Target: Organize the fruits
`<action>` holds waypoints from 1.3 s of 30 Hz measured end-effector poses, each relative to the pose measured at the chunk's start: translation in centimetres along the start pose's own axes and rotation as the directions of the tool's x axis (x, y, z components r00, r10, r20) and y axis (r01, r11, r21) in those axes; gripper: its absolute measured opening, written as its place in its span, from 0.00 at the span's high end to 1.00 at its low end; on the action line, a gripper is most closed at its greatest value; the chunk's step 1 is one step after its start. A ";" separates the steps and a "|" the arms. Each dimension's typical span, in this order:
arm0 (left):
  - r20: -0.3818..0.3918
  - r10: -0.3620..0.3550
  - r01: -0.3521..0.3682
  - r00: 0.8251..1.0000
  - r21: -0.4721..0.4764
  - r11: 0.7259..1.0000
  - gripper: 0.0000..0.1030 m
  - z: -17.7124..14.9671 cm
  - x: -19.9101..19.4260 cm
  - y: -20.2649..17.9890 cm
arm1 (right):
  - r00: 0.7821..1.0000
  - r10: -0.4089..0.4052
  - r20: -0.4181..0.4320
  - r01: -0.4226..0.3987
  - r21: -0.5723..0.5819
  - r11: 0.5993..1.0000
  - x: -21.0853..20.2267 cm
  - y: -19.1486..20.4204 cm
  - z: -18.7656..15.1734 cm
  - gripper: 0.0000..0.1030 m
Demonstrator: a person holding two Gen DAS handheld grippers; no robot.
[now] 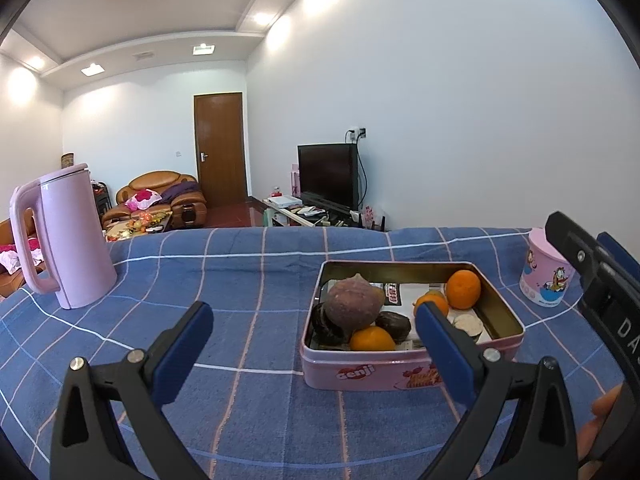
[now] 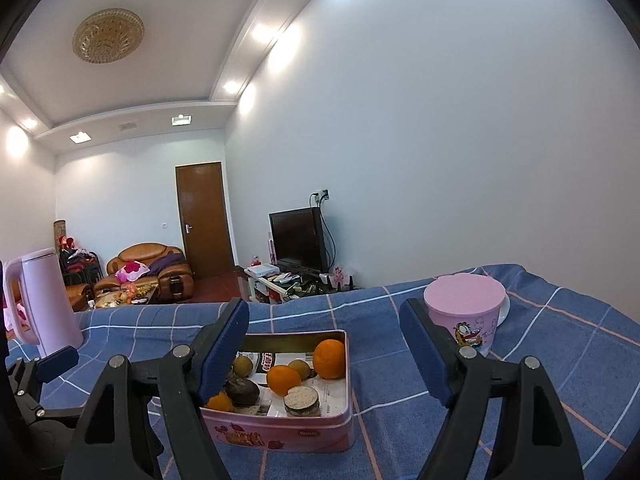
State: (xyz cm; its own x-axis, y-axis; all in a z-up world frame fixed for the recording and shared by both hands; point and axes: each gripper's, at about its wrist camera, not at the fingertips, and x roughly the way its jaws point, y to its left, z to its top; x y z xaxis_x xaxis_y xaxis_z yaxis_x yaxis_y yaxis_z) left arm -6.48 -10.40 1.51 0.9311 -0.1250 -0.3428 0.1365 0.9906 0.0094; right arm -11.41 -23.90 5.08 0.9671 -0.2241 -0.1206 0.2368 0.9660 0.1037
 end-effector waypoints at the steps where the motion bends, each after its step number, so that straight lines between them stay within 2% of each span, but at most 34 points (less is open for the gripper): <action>1: -0.001 0.000 0.000 1.000 0.002 1.000 0.00 0.0 0.1 -0.1 | 1.000 0.000 -0.001 0.000 -0.001 1.000 -0.1 0.1 0.0 0.23; 32: -0.014 0.027 -0.027 1.000 0.013 1.000 0.00 -0.2 0.4 -0.2 | 0.999 -0.012 -0.032 0.012 -0.002 1.000 0.4 0.1 0.0 0.23; 39: -0.063 -0.006 0.007 0.998 0.013 1.000 0.00 -0.3 1.1 -0.1 | 0.999 -0.017 -0.040 0.017 0.005 1.000 0.5 0.0 -0.1 0.23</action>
State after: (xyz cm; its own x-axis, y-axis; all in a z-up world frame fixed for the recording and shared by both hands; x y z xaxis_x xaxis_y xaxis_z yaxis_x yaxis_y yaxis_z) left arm -5.61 -10.62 0.84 0.9070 -0.1276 -0.4014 0.1478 0.9888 0.0195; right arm -10.92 -23.99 4.94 0.9585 -0.2347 -0.1620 0.2534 0.9615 0.1067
